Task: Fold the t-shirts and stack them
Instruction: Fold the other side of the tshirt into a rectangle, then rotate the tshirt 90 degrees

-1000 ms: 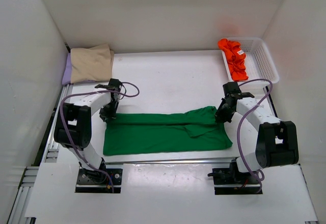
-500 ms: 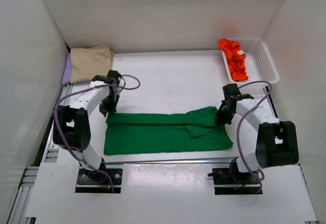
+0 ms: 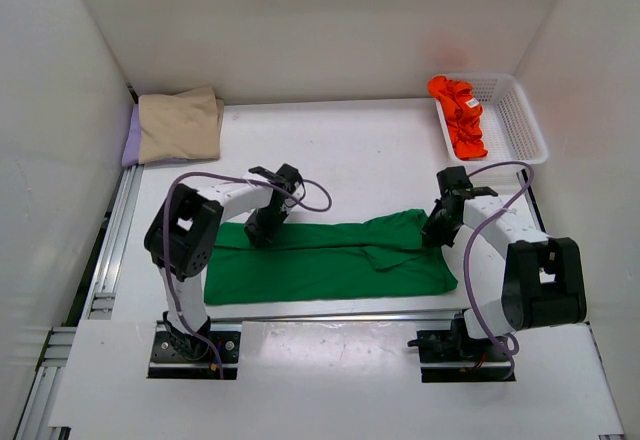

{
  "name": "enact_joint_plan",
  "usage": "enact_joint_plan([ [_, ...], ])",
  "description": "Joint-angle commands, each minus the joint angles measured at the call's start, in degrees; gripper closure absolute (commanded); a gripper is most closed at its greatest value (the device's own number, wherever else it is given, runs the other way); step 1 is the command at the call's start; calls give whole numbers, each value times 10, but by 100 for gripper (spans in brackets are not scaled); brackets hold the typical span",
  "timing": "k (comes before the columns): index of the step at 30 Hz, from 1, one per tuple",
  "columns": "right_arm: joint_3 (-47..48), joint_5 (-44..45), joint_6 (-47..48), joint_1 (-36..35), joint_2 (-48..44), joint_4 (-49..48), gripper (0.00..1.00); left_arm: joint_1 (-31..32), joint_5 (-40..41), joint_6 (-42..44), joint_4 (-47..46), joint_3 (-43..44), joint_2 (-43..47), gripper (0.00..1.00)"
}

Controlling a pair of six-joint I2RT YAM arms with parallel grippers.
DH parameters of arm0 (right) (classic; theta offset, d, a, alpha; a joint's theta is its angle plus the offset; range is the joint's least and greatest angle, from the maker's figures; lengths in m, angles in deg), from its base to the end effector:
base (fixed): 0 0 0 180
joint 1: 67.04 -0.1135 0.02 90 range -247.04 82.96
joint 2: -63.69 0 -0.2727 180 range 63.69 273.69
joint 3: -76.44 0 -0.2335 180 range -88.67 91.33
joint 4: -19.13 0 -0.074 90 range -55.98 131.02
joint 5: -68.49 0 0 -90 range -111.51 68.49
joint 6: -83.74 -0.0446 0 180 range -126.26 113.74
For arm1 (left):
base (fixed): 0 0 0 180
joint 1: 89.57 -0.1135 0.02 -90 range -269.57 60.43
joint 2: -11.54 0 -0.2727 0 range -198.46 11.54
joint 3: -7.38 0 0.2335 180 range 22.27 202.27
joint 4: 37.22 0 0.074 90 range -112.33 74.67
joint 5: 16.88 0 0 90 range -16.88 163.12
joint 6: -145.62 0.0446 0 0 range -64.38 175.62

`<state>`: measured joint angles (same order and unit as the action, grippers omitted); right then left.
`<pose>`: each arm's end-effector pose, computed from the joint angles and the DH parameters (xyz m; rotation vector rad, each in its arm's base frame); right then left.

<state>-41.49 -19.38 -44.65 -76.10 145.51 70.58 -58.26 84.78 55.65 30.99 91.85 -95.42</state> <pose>0.2365 0.0360 0.1923 0.7231 2.7289 0.1400 0.2728 -0.1554 0.1674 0.8346 2.9680 0.3082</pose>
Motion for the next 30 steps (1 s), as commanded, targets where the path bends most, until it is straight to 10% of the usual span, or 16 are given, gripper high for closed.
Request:
enact_joint_plan([
  [1,-3,2,-1,3,-2,-4,100,22,36,0,-27,-20,1,65],
  [11,-21,21,-13,3,-46,28,45,32,64,0,-1,17,38,53],
  [14,-21,59,-21,3,-102,42,43,22,52,0,30,29,68,47],
  [23,57,89,-27,-51,-89,18,94,-137,95,0,6,-11,102,42],
  [30,141,63,-27,-71,94,12,100,-208,107,0,-40,-52,33,42],
])
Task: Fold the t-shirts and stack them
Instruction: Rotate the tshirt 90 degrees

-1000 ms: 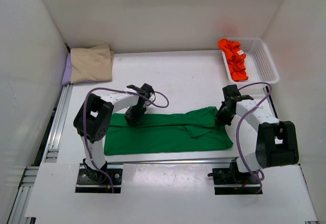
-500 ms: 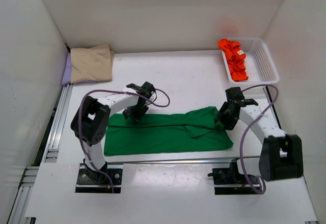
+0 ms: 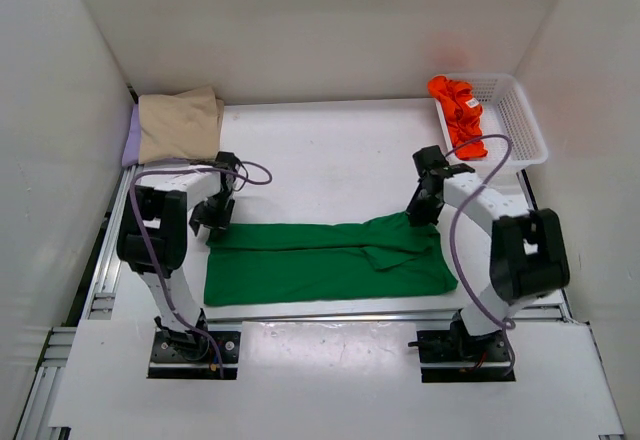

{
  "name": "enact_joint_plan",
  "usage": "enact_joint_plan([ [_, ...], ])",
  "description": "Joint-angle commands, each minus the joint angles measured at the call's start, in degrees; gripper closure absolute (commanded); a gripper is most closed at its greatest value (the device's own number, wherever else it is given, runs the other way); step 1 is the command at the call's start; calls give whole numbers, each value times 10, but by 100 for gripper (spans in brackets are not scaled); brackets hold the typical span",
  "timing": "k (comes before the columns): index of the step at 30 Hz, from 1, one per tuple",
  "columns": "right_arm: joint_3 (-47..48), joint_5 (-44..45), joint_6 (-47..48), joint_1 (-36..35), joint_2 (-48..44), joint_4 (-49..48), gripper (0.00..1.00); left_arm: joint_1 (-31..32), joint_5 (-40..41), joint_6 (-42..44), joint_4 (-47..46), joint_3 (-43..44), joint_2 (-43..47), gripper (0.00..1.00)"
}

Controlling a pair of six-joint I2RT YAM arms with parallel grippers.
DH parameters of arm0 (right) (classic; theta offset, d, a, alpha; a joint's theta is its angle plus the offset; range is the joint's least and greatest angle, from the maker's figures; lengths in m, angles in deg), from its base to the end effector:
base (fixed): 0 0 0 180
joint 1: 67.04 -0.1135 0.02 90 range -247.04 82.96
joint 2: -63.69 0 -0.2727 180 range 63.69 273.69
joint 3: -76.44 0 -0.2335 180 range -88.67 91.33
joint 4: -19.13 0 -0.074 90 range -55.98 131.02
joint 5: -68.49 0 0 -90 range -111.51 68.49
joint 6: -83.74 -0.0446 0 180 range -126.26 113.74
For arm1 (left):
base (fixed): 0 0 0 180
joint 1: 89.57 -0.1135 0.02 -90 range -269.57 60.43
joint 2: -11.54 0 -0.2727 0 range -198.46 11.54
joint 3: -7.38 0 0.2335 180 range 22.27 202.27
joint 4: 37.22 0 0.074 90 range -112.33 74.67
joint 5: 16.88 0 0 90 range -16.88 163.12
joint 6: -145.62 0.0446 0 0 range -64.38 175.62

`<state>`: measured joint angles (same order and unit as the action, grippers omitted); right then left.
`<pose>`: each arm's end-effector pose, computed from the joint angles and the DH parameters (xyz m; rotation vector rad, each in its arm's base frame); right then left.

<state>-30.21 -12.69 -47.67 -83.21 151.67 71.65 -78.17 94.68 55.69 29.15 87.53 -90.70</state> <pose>0.2729 0.0720 0.2182 0.6352 2.6432 0.0808 0.2947 -0.0427 0.1768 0.2946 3.0109 0.5692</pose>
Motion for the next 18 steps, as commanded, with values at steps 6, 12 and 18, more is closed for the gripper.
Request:
enact_joint_plan([
  [6,140,23,-5,27,205,52,100,-55,-24,-1,-29,-47,-28,42],
  [12,366,-4,-5,3,360,97,100,-84,-70,-1,4,-84,41,42],
  [18,719,-97,-16,-26,551,78,97,-95,-183,-1,113,-54,163,32],
])
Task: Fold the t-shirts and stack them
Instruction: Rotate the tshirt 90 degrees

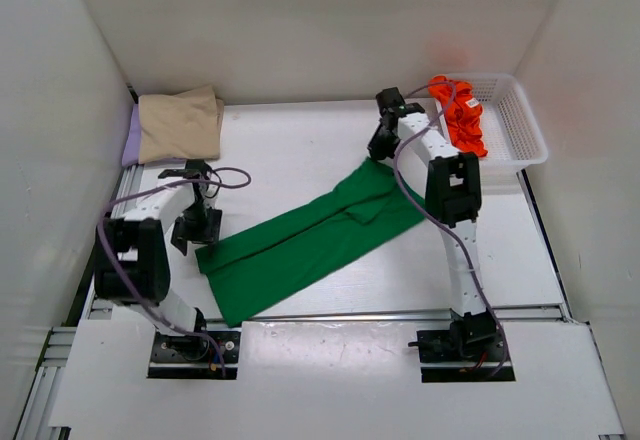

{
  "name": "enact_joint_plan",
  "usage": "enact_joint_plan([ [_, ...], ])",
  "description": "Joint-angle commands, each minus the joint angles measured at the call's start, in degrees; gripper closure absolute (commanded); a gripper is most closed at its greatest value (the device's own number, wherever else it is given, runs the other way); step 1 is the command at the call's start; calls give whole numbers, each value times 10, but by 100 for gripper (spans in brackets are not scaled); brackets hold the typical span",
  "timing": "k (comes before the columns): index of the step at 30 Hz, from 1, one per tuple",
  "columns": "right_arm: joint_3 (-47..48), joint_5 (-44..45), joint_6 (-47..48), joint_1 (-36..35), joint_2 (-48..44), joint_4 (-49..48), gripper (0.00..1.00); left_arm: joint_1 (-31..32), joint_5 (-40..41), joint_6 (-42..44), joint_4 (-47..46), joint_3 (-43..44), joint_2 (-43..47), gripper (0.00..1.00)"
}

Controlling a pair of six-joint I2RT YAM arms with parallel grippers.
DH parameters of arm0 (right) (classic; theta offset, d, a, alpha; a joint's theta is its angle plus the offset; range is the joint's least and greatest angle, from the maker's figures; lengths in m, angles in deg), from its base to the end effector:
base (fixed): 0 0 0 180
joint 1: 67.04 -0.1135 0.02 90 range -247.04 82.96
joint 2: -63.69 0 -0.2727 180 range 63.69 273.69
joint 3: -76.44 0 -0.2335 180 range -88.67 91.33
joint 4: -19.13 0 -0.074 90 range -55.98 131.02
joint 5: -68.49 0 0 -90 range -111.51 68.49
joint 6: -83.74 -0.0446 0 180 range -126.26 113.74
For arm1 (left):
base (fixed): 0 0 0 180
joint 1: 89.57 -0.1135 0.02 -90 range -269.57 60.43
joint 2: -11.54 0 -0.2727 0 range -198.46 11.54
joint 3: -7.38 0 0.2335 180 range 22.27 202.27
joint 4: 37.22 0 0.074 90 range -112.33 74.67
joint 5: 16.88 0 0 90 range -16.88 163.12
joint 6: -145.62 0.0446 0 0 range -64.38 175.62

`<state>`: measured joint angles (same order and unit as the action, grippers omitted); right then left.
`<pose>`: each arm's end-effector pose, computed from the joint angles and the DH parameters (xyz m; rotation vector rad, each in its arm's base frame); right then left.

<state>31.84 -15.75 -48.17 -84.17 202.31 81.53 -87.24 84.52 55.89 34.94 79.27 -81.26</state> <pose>0.4855 0.1449 0.1728 0.6120 2.6480 0.1703 0.2453 -0.0012 0.1850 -0.0780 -3.0754 -0.3085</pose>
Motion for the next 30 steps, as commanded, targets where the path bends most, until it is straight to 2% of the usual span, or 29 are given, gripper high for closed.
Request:
enact_joint_plan([
  [1,123,-92,-22,-16,56,-70,96,-5,-109,-3,67,39,90,28],
  [2,156,-117,-30,-21,62,-90,96,-5,-117,-3,76,58,98,26],
  [4,156,-110,-30,-26,44,-127,95,-11,-111,-3,83,71,104,25],
  [5,133,-96,-23,-32,-2,-137,92,-18,-105,-3,83,71,104,25],
  [7,22,-60,-7,-32,-63,-150,87,-29,-93,-3,64,64,104,25],
  [9,-64,9,-7,-32,-159,-150,87,-47,-87,-3,52,43,97,25],
  [10,-150,27,-14,-26,-188,-150,87,-47,-87,-3,47,35,96,25],
  [12,-224,38,-20,-26,-256,-150,90,-55,-74,-3,24,9,83,25],
  [14,-294,17,-20,-26,-276,-139,91,-60,-61,-3,8,-4,75,26],
  [17,-326,11,-61,-26,-271,-75,97,-65,-61,-3,0,-4,68,26],
  [20,-378,6,-92,-26,-260,-81,98,-65,-61,-3,0,-4,63,26],
  [24,-342,-13,-112,-19,-176,-56,98,-65,-50,-3,0,-4,88,26],
  [28,-190,-13,-112,-14,-72,23,98,-71,-57,-3,6,-4,135,26],
  [29,-125,-19,-117,-14,-52,30,98,-71,-57,-3,6,-9,149,23],
  [30,-91,-25,-117,-7,-15,30,98,-76,-50,-3,-7,-9,180,16],
])
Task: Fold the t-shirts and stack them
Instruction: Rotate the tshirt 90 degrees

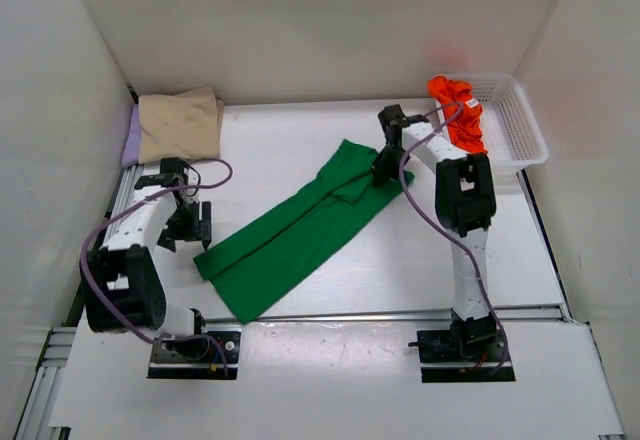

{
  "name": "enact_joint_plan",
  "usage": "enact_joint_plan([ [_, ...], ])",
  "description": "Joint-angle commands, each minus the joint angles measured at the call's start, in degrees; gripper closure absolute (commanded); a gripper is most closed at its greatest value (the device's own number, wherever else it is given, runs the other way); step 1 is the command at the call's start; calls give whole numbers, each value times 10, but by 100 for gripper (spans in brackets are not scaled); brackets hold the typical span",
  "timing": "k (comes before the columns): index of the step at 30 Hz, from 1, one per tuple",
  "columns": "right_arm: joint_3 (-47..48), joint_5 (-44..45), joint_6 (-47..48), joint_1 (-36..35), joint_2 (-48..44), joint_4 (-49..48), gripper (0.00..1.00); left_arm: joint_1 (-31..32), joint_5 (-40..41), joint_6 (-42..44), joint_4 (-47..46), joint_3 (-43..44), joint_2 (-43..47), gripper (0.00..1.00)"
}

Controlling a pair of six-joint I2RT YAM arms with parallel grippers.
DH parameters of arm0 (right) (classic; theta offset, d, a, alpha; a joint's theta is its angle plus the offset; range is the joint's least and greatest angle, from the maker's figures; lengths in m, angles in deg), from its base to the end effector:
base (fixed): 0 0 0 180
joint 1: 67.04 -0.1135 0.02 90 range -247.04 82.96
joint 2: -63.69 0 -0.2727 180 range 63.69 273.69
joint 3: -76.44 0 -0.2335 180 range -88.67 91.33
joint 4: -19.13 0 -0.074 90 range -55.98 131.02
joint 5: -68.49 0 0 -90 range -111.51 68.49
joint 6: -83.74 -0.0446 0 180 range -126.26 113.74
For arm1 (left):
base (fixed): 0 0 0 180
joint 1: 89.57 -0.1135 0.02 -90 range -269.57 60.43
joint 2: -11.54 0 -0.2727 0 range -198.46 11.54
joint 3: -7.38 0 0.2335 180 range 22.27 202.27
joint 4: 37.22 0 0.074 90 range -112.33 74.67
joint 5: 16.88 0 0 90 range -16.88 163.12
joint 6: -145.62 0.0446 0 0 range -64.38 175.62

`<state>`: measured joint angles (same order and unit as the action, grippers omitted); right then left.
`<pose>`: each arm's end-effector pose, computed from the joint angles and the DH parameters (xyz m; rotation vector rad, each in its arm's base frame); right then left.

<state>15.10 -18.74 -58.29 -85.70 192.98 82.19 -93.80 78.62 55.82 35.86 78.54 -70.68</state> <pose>0.4322 0.1437 0.1677 0.8353 2.7521 0.1817 0.2234 0.0208 0.2211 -0.1143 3.0373 0.1519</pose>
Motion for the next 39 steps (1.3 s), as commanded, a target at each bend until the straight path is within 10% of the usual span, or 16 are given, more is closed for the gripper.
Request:
enact_joint_plan([
  [1,112,-10,-22,15,99,12,98,-20,20,-2,-28,-2,89,0],
  [8,333,-166,-145,26,253,-383,99,-95,-73,-2,-23,108,111,0],
  [13,374,-153,-150,14,245,-561,80,-161,-241,-2,-6,136,76,0],
  [20,82,-232,67,14,-81,-408,50,-172,-249,-2,10,134,89,0],
  [31,-399,22,138,-146,-494,-173,26,-107,129,-2,-27,187,238,0],
  [39,-621,-65,-91,-299,-493,-377,27,-122,-112,-2,45,73,335,3],
])
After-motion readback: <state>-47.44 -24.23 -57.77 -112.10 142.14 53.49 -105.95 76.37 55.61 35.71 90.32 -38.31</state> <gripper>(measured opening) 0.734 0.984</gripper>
